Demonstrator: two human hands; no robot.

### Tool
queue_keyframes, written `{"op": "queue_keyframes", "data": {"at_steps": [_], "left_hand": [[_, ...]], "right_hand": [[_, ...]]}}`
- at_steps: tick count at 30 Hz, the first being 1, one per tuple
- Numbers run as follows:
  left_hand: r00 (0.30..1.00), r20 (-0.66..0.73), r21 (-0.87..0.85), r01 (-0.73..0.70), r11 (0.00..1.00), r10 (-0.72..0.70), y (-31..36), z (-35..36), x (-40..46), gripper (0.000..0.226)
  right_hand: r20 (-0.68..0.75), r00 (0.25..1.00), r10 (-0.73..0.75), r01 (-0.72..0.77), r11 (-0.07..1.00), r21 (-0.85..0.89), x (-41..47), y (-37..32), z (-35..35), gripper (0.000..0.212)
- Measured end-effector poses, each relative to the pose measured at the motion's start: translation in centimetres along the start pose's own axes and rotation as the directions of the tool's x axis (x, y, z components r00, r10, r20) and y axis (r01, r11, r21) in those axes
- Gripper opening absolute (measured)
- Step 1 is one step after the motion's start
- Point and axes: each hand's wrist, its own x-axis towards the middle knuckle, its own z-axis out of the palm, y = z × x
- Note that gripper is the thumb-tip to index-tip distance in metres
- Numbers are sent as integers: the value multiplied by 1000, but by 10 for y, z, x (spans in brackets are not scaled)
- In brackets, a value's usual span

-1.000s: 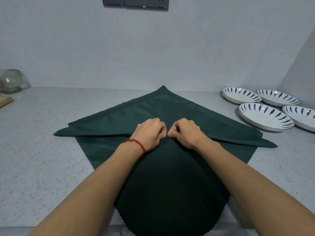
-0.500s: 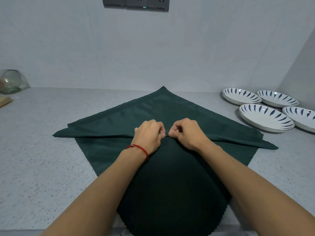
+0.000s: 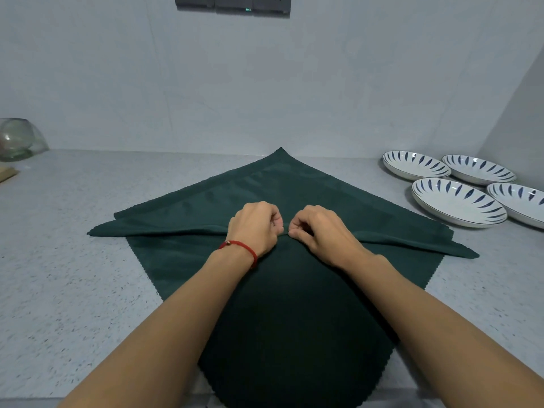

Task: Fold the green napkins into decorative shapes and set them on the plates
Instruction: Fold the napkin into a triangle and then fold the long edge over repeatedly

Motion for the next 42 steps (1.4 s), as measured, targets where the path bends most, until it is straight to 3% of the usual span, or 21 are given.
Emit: {"op": "queue_keyframes", "data": {"at_steps": [3,7,9,13,16,19,24,26,28,30,34,39,42], "left_hand": [[991,-9,57,-136,989,136,-5,0,-5,7],[981,-17,119,-190,975,193,-2,-2,-2,10],[986,-5,183,-164,969,168,4,-2,1,14],[990,27,204,-138,969,135,7,-4,8,17],[994,30,117,-113,987,110,7,-6,9,11],[992,32,92,-125,988,122,4,-6,7,8],[976,35,172,-218,961,215,1,-7,2,5],[978,31,198,-209,958,207,3,-6,3,7],[985,47,194,-172,966,166,7,-4,4,19],[995,63,152,-92,984,83,10,-4,7,27],[996,73,167,29,985,-41,14,-2,15,14],[988,-47,258,-130,957,147,0,8,4,8],[984,-58,266,-149,952,170,-1,7,3,16]], "right_hand": [[-3,991,130,-128,978,163,2,-3,-2,14],[143,940,309,-335,917,219,14,-5,-10,14],[104,948,300,-312,939,143,15,-9,-10,13],[-29,995,100,-103,987,-122,-2,-19,-3,9],[-45,997,66,-71,989,-133,-3,-15,-4,11],[-29,988,149,-151,987,-52,2,-16,-4,12],[143,920,366,-385,911,145,21,-13,-13,13],[83,935,345,-349,936,51,19,-17,-11,10],[-52,977,207,-213,957,-197,9,-24,-5,12],[-95,993,76,-103,940,-324,1,-26,0,15],[-78,991,106,-122,965,-232,2,-21,-1,14],[11,949,315,-315,948,-47,15,-21,1,24],[37,898,439,-440,898,30,20,-20,0,29]]}}
